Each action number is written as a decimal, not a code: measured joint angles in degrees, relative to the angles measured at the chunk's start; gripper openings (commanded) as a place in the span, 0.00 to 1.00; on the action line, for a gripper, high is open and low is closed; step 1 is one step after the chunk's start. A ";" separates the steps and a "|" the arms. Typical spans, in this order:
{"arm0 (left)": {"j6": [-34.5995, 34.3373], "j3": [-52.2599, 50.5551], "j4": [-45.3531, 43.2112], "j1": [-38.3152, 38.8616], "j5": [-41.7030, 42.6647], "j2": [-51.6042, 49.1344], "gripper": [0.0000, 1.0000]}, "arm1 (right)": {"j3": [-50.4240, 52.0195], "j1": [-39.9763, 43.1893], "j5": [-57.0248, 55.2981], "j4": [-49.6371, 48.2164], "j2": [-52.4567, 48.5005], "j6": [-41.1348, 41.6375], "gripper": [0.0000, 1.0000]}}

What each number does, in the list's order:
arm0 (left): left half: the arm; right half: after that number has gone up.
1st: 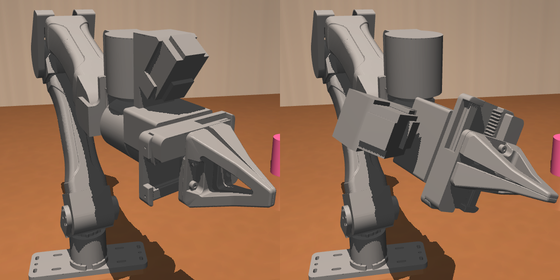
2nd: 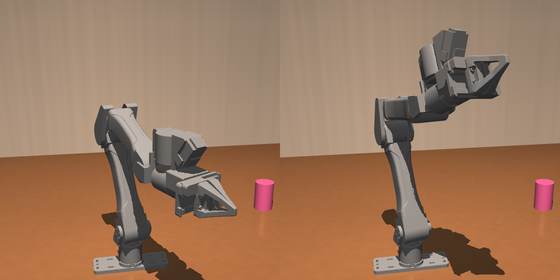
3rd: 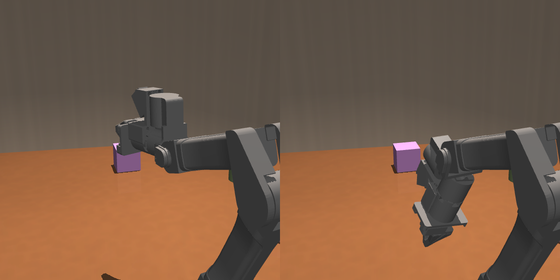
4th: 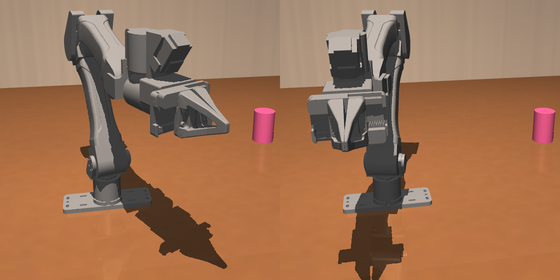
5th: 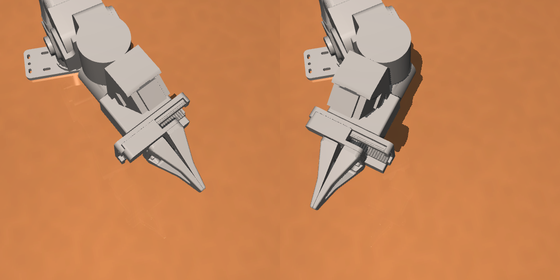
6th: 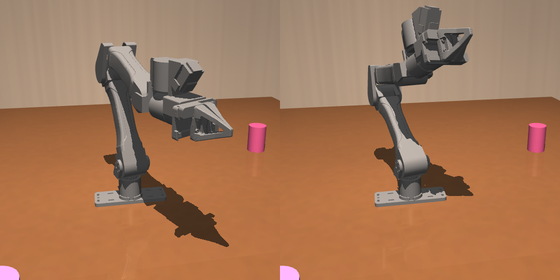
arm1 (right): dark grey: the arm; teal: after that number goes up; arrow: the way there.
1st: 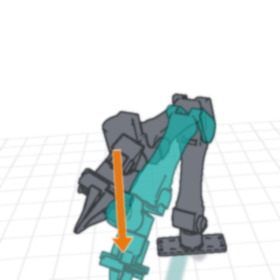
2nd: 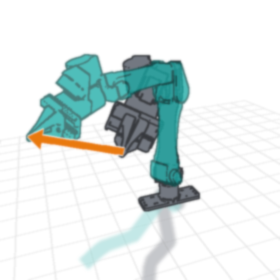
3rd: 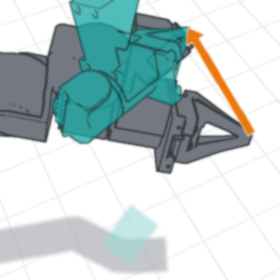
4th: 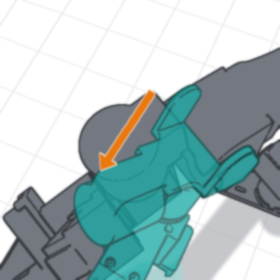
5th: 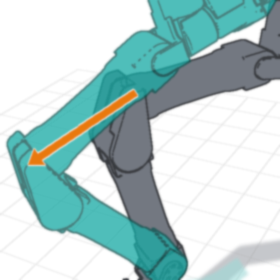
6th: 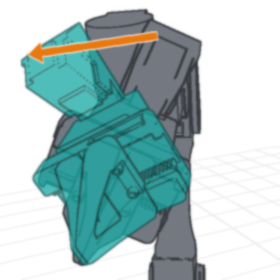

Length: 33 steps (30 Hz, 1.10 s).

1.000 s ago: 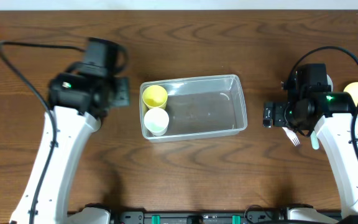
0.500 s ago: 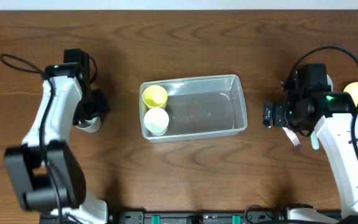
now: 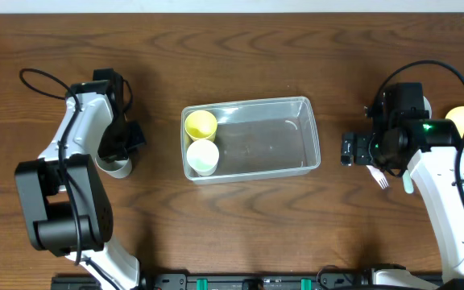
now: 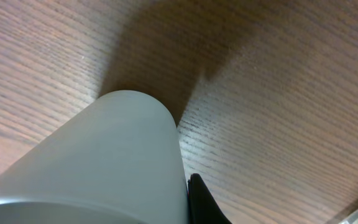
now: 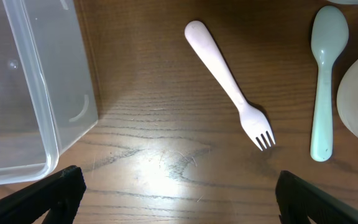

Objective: Pack container
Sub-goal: 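Grasp the grey cup with the left gripper, then lower the grey cup into the container and open the gripper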

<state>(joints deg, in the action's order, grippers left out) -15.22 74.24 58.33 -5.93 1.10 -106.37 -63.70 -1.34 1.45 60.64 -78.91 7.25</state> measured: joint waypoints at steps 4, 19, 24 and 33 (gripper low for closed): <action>0.00 1.31 3.28 0.55 -0.02 3.63 0.06 | 0.00 0.00 0.00 -0.02 0.00 0.00 0.99; 8.22 21.97 2.01 30.16 0.00 22.32 0.06 | 0.00 0.00 0.00 -0.17 0.00 0.00 0.99; 12.59 21.99 1.38 36.11 0.09 14.93 0.06 | 0.00 0.00 0.00 -0.17 0.00 0.00 0.99; 17.40 21.77 1.22 39.52 2.78 2.82 0.06 | 0.00 0.00 0.00 -0.17 0.00 0.00 0.99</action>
<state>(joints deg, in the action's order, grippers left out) 2.17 96.01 59.55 33.58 3.88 -103.55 -63.70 -1.34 1.45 60.47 -78.91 7.25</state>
